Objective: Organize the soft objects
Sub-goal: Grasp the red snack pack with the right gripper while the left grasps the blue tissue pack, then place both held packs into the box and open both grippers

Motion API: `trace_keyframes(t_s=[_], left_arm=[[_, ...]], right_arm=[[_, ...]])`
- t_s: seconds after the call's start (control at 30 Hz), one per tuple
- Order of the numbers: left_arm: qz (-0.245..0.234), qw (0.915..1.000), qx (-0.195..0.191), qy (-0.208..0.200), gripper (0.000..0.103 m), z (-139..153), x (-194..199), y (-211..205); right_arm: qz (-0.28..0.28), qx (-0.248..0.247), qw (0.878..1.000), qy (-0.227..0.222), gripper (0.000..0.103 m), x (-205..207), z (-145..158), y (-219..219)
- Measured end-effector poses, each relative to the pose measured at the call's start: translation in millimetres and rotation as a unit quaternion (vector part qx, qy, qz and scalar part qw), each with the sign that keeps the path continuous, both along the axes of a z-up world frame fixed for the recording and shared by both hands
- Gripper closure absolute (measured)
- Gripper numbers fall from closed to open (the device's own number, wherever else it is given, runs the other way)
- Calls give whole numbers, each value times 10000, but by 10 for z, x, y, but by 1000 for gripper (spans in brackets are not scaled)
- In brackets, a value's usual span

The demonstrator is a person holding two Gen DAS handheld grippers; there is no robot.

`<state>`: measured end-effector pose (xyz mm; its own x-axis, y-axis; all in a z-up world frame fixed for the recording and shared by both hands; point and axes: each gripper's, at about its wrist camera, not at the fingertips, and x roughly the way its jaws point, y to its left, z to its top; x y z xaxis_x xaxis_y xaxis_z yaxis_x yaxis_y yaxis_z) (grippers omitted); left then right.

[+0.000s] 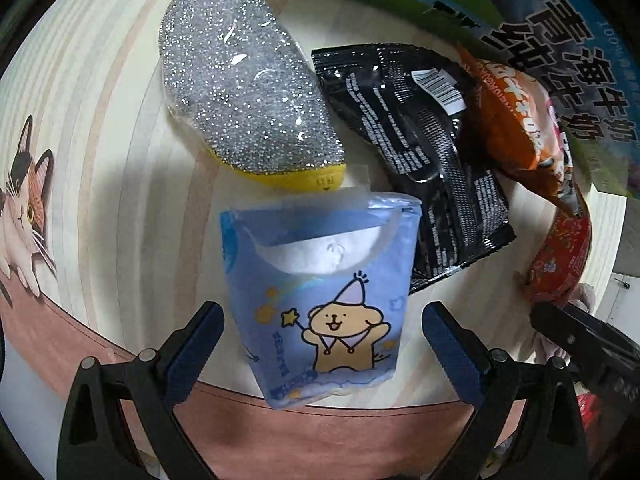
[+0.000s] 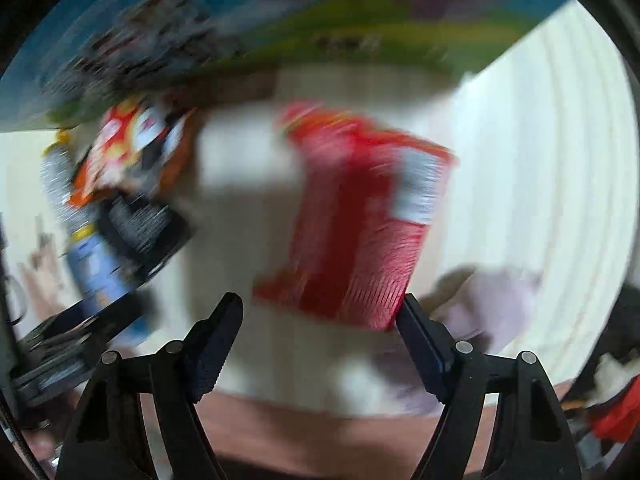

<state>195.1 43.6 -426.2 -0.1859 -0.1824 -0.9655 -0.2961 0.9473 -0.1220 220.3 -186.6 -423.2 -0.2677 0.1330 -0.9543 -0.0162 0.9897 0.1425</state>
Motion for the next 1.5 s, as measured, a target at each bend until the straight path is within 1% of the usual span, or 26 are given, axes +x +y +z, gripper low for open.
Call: trace_keyframes(t_s=[0.03, 0.07, 0.17, 0.27, 0.33, 0.43, 0.47, 0.5, 0.6, 0.7, 0.8, 0.97, 1.07, 1.13, 1.2, 1.27, 1.3, 1.37, 1.47, 1.5], left_arm=[[-17, 10000, 1, 8, 1, -34, 33, 22], [-28, 10000, 13, 17, 1, -62, 20, 17], [-75, 10000, 36, 12, 2, -139, 17, 55], [-168, 9997, 169, -22, 8, -176, 54, -14], [-253, 9993, 266, -61, 14, -174, 114, -84], [-355, 9986, 384, -108, 29, -152, 111, -94], [-402, 9981, 457, -139, 37, -141, 100, -90], [-438, 9976, 503, -158, 45, -128, 89, -78], [-458, 9975, 487, -213, 55, -116, 43, -21], [-477, 9973, 505, -239, 61, -110, -46, 14], [-500, 9970, 514, -277, 63, -65, -199, 0], [-472, 9974, 446, -308, 66, 26, -501, 75], [-499, 9972, 373, -408, 67, 128, -616, 21], [-522, 9968, 233, -559, 67, 285, -667, -44], [-556, 9957, 119, -734, 67, 492, -681, -68], [-625, 9925, -45, -1048, 67, 840, -648, -138], [-667, 9904, -107, -1208, 67, 1009, -607, -174], [-798, 9852, -241, -1498, 67, 1331, -466, -249], [-1048, 9764, -364, -1854, 67, 1895, -45, -261], [-1170, 9724, -303, -1996, 67, 2045, 122, -299]], right_arm=[[-39, -12, 10000, -37, 22, -28, 32, 10], [-69, -85, 9998, -171, 22, -36, 75, 12], [-191, -439, 9976, -498, 22, -3, 130, -12], [-589, -420, 9959, -549, 22, 56, 94, -103], [-892, -373, 9937, -567, 22, 118, 80, -202], [-1281, -272, 9898, -555, 22, 160, 11, -300], [-1326, -278, 9892, -553, 25, 171, -3, -315], [-1347, -332, 9888, -550, 32, 172, -25, -340], [-1236, -506, 9890, -638, 47, 142, -1, -352], [-1109, -414, 9914, -551, 50, 0, 25, -340], [-826, -381, 9946, -498, 52, -178, 56, -278], [-519, -207, 9976, -414, 54, -540, 95, -198], [-424, -106, 9981, -442, 55, -691, 143, -168], [-415, 19, 9980, -468, 55, -794, 195, -188], [-419, 215, 9977, -488, 55, -885, 321, -171], [-403, 379, 9969, -561, 55, -870, 519, -280], [-382, 510, 9958, -661, 55, -868, 719, -365], [-380, 673, 9937, -816, 55, -793, 1013, -399], [-409, 926, 9879, -1174, 55, -587, 1620, -440], [-385, 956, 9859, -1316, 55, -365, 1817, -412]])
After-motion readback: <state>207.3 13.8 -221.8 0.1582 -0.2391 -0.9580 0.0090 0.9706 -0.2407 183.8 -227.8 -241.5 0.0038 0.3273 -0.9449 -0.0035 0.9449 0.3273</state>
